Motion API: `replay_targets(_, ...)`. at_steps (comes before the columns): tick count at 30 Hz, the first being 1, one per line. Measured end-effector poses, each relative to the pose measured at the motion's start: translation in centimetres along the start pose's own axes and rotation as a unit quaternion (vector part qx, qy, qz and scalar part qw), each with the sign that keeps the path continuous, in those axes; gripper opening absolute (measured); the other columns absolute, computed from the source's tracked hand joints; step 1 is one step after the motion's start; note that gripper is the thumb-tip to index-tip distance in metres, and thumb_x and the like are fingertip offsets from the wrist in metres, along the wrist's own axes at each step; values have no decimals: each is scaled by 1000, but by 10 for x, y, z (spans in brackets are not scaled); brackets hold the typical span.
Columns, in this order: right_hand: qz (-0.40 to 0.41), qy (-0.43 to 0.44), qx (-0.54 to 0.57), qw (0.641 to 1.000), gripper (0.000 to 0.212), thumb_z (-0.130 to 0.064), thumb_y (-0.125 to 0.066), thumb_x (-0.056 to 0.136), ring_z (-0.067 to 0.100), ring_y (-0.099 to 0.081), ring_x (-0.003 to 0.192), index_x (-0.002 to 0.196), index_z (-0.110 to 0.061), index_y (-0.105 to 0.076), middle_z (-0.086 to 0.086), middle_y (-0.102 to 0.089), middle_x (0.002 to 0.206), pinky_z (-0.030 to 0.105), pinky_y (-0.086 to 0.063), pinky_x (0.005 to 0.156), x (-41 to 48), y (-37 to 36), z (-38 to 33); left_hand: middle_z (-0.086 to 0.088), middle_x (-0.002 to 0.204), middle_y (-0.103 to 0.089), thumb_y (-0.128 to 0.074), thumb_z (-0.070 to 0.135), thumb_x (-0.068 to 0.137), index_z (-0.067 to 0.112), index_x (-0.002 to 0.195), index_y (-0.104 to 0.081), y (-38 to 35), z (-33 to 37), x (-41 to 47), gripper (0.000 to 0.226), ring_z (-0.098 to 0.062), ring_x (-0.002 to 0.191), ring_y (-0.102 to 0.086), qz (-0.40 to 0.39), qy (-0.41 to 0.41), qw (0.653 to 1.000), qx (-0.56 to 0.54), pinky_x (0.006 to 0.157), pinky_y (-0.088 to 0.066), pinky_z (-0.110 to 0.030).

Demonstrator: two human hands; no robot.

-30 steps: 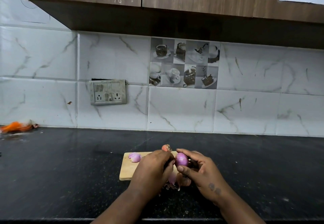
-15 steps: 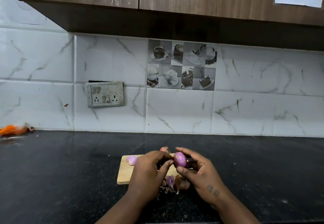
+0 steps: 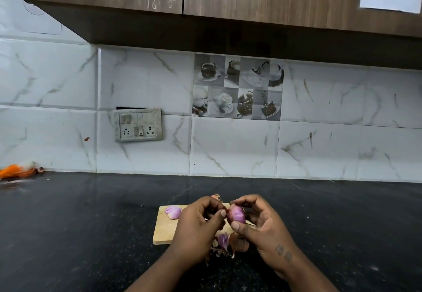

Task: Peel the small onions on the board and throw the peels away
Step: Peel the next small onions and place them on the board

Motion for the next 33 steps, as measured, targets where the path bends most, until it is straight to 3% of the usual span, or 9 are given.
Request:
replay_targets(4, 3, -35, -6, 999, 52, -20, -89, 68, 23, -73, 104, 114, -31, -69, -3, -73, 115, 31, -59, 80, -1, -2, 5, 1, 77, -72, -67, 10, 97, 16, 87, -68, 0, -1, 0, 11, -12, 72, -69, 0, 8, 1000, -14, 74, -61, -35)
replay_targets(8, 20, -31, -43, 998, 46, -26, -91, 65, 20, -73, 94, 107, -33, -75, 2, -77, 110, 30, -60, 79, -1, 2, 2, 2, 77, -71, -65, 7, 98, 13, 89, -67, 1, 1, -1, 11, -11, 71, -67, 5, 8, 1000, -28, 72, -59, -30)
replay_targets(14, 7, -1, -28, 1000, 51, 7, -87, 67, 24, -72, 104, 105, -23, -74, 6, -75, 115, 35, -60, 83, 1, 3, -2, -1, 76, -70, -64, 9, 99, 9, 92, -67, 3, -15, 3, 8, -13, 70, -67, 10, 59, 996, -72, 77, -61, -46)
replay_targets(16, 13, 4, -20, 1000, 52, 18, -82, 69, 24, -72, 104, 105, -18, -73, 8, -75, 114, 36, -61, 84, 2, 6, -1, 1, 75, -70, -65, 9, 98, 15, 88, -68, 9, -18, 3, 12, -11, 70, -67, 36, 58, 997, -33, 74, -61, -41)
replay_targets(20, 33, -6, 7, 999, 53, 13, -80, 67, 23, -74, 102, 110, -16, -74, 9, -76, 112, 34, -60, 78, 3, 9, 2, 18, 83, -71, -68, 2, 85, 31, 84, -71, 10, -3, -1, 29, -4, 78, -66, 30, -11, 993, 115, 65, -50, -14)
replay_targets(26, 29, -17, -23, 999, 53, -3, -74, 69, 21, -74, 104, 114, -31, -77, 3, -78, 113, 40, -61, 89, 2, 7, 2, 24, 90, -66, -69, 40, 91, 42, 95, -75, 4, 11, -4, 7, 2, 84, -64, 41, -92, 968, 228, 62, -50, -19)
replay_targets(30, 12, -17, -31, 999, 51, -3, -74, 74, 18, -73, 109, 119, -28, -75, 1, -77, 115, 31, -60, 86, 2, 4, 1, 25, 99, -69, -73, 32, 93, 41, 114, -73, 7, 23, -6, 23, -1, 90, -67, 63, -170, 965, 190, 68, -55, -20)
replay_targets(33, 14, -28, -21, 999, 42, -6, -80, 81, 22, -73, 110, 118, -24, -74, 2, -78, 115, 28, -59, 82, 1, 4, 3, 23, 103, -69, -75, 23, 92, 39, 117, -73, 4, 28, -9, 29, 0, 93, -68, 55, -210, 960, 177, 73, -56, -21)
Point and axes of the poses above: each hand's wrist, its own x-axis towards the middle knuckle, its own y-axis out of the back of the hand, z = x × y, the point moved 9 cm from there along x, towards the middle knuckle
